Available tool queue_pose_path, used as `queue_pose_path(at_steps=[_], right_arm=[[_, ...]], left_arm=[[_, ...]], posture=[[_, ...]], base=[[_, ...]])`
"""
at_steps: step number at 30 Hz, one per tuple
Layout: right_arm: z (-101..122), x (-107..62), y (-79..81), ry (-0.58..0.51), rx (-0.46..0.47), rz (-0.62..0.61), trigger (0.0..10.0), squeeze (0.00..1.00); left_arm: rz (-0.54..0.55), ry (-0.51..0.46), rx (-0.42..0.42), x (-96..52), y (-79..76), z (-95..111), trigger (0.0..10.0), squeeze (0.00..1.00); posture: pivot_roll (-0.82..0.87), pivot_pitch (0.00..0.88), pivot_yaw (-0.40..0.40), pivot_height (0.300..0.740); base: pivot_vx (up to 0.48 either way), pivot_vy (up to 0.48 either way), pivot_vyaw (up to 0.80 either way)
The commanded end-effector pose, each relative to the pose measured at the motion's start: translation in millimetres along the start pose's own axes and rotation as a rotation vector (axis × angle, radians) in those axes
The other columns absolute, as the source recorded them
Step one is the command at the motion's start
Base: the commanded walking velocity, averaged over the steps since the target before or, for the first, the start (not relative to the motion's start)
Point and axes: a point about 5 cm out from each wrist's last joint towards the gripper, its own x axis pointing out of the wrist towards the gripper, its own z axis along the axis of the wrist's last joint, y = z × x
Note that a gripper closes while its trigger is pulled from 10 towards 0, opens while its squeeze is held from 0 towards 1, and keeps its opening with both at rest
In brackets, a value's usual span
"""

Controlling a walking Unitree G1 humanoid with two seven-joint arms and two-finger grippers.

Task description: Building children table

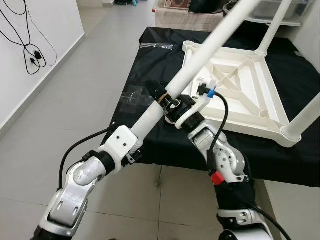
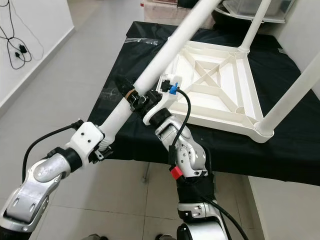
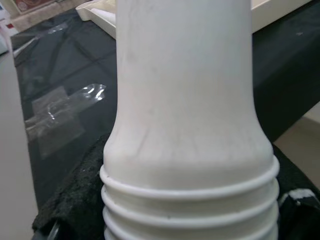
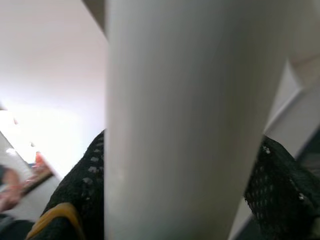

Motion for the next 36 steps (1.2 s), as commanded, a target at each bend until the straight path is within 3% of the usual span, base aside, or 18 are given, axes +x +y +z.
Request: queue_pose_path(at_steps=[1,3,5,6,11,23,28,36], right_arm=[[-2.1,-0.2,3.2,0.014,0.041,0.048,10.0,0.0],[-4.0,-2.0,7.8,0.032,0.079,0.116,10.0,0.0],[-8.6,-6.5,19.6,0.073,0.131,0.266,10.0,0.0],[-8.6,-6.5,19.6,0.073,0.131,0.266,10.0,0.0],[-15.8,-10.0,27.1,0.15,0.136,0.424,10.0,0.0],[-17.3,-10.0,21.7,0.287,0.019,0.511,10.0,0.0],[-18.1,-11.9,19.5,0.347,-0.015,0.545,10.0,0.0],[-24.6,-20.8,20.1,0.436,-0.003,0.621,10.0,0.0]], left_arm=[[-0.027,-0.015,-0.022,-2.9,-2.7,2.9,10.0,0.0],[-0.031,-0.014,-0.059,-5.6,-2.7,2.5,10.0,0.0],[-0.037,-0.009,-0.151,-9.9,-2.9,1.9,10.0,0.0],[-0.037,-0.009,-0.151,-9.9,-2.9,1.9,10.0,0.0],[-0.095,0.006,-0.327,-21.6,-14.4,-1.5,10.0,0.0],[-0.301,0.112,-0.43,-47.2,-34.5,-10.9,10.0,0.0],[-0.36,0.133,-0.432,-54.2,-37.5,-12.5,10.0,0.0],[-0.422,0.153,-0.441,-60.2,-39.8,-12.8,10.0,0.0]], posture=[[0.11,0.115,-0.031,0.74],[0.11,0.116,-0.03,0.74],[0.11,0.117,-0.027,0.74],[0.11,0.117,-0.027,0.74],[0.12,0.116,-0.025,0.74],[0.12,0.108,-0.022,0.74],[0.12,0.104,-0.021,0.74],[0.12,0.101,-0.023,0.74]], base=[[0.0,0.0,0.0],[0.0,0.0,0.0],[0.0,0.0,0.0],[0.0,0.0,0.0],[0.0,0.0,0.0],[0.0,0.0,0.0],[0.0,0.0,0.0],[0.0,0.0,0.0]])
